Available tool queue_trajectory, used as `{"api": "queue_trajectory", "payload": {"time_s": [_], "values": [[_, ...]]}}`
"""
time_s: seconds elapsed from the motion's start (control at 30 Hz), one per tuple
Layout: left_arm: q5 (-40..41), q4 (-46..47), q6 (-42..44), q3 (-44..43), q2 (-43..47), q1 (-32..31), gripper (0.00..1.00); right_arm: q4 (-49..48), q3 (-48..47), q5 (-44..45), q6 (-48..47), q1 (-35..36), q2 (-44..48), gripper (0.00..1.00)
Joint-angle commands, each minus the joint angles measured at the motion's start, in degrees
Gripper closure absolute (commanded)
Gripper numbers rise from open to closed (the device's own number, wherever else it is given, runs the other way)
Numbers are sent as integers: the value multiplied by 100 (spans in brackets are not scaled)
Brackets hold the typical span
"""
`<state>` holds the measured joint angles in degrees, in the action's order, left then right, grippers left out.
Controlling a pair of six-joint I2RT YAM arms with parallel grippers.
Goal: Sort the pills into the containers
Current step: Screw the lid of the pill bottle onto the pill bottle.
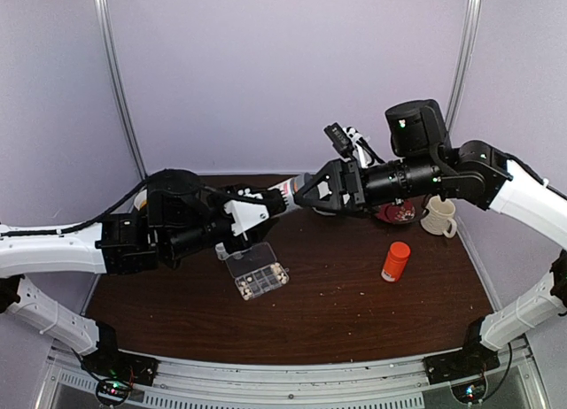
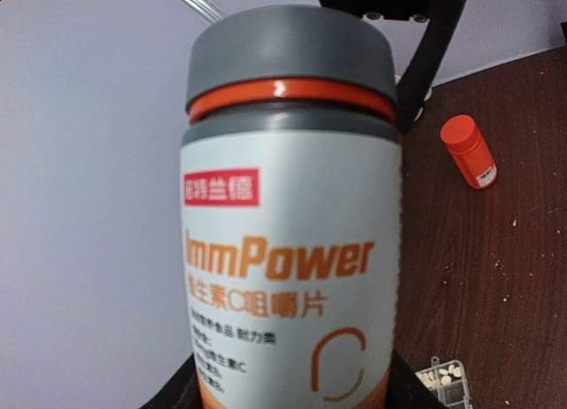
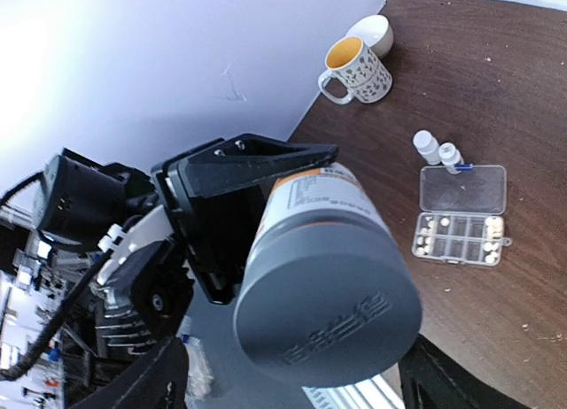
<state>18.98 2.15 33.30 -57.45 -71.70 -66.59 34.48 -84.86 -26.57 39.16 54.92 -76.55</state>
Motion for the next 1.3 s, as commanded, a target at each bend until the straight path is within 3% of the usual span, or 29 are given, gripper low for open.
{"api": "queue_trajectory", "payload": {"time_s": [0.0, 0.13, 0.27, 0.37, 0.5, 0.77, 0.9, 1.03, 1.27], "values": [[175, 417, -452, 18, 48, 20, 100, 189, -171, -128, -851, -46, 303, 7], [-404, 31, -1046, 47, 175, 206, 100, 658, -198, 232, -1946, -156, 490, 5], [-1125, -544, -1432, -33, 218, 299, 100, 871, -201, -155, -3266, -129, 598, 6], [-2127, -996, -1768, -175, 220, 454, 100, 431, 278, -430, -4383, 17, 851, 10], [-3543, -1255, -2053, -172, 286, 760, 100, -233, 938, -162, -5716, 107, 1412, 9], [-4450, -1751, -2090, -321, 276, 884, 100, 455, 569, 25, -7652, 261, 1033, 11], [-4755, -2007, -1952, -477, 162, 878, 100, 408, 537, 269, -8156, 448, 864, 12], [-4823, -2091, -1874, -502, 139, 876, 100, 513, 288, -46, -8277, 488, 672, 11], [-4908, -2288, -1785, -659, 73, 882, 100, 605, 161, 228, -8373, 704, 452, 12]]}}
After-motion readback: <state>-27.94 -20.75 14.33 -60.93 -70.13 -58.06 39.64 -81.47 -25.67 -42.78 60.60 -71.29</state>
